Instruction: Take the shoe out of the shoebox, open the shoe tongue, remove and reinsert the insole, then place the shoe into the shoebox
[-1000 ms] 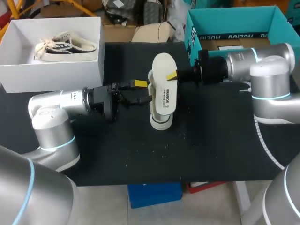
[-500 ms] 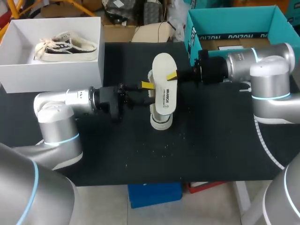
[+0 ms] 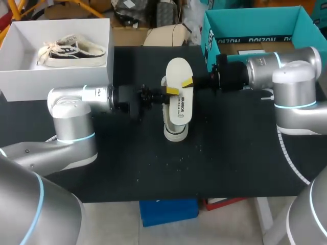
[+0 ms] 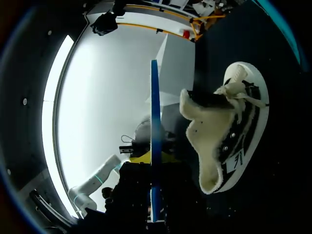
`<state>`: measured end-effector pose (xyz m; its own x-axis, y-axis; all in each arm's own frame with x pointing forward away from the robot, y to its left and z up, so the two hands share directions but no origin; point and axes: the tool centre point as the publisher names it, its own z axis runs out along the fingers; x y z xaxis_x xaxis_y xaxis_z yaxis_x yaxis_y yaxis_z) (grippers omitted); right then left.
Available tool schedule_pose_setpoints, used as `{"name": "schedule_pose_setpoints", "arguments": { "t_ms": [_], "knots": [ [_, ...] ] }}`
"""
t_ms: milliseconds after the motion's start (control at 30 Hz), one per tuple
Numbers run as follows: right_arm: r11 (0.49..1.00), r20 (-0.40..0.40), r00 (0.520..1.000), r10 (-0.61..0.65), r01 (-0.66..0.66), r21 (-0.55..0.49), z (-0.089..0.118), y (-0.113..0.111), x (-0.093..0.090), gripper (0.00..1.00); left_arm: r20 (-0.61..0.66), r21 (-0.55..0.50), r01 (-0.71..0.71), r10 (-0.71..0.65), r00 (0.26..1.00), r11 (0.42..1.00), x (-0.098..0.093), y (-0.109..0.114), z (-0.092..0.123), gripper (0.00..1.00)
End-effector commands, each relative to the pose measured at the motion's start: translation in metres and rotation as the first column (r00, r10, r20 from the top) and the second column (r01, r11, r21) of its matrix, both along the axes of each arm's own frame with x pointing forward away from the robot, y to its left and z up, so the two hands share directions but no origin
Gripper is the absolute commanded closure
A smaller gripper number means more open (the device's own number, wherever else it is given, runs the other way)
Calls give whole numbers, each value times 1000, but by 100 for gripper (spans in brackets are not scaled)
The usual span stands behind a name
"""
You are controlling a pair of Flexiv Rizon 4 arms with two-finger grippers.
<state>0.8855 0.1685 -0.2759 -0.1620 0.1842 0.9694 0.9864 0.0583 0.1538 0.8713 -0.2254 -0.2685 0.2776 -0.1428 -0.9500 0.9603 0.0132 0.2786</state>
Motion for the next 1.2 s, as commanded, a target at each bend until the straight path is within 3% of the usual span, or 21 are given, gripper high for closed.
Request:
{"name": "schedule_pose_setpoints", "arguments": {
  "t_ms": [33,133,233,400,433,467,500,733,1000,1200],
  "knots": [
    [1000,-1,1000,0,0,-2,0,1,0,100,3,4,10,-11,1000,1000,5,-8,-3,75],
    [1000,-1,1000,0,0,-2,0,1,0,100,1,7,16,-16,1000,1000,6,-11,-3,78],
    [1000,-1,1000,0,0,-2,0,1,0,100,0,12,23,-23,1000,1000,7,-13,-3,100],
    [1000,-1,1000,0,0,-2,0,1,0,100,-6,21,33,-33,999,999,7,-14,-4,100],
    [1000,-1,1000,0,0,-2,0,1,0,73,-8,23,35,-35,999,999,7,-13,-4,100],
    [1000,-1,1000,0,0,-2,0,1,0,16,-11,26,38,-38,999,999,6,-13,-4,100],
    [1000,-2,1000,0,0,13,1,-1,0,0,-14,31,40,-39,999,999,5,-12,-4,100],
    [999,19,999,-38,38,-34,5,-25,-6,0,-66,124,34,-26,997,992,-13,2,-6,100],
    [961,145,988,-54,91,-262,18,-55,-22,0,-98,335,-37,74,992,941,-44,26,-19,100],
    [900,256,966,-18,127,-418,29,-66,-31,0,-98,404,-37,84,992,914,-63,39,-25,100]
  ]
}}
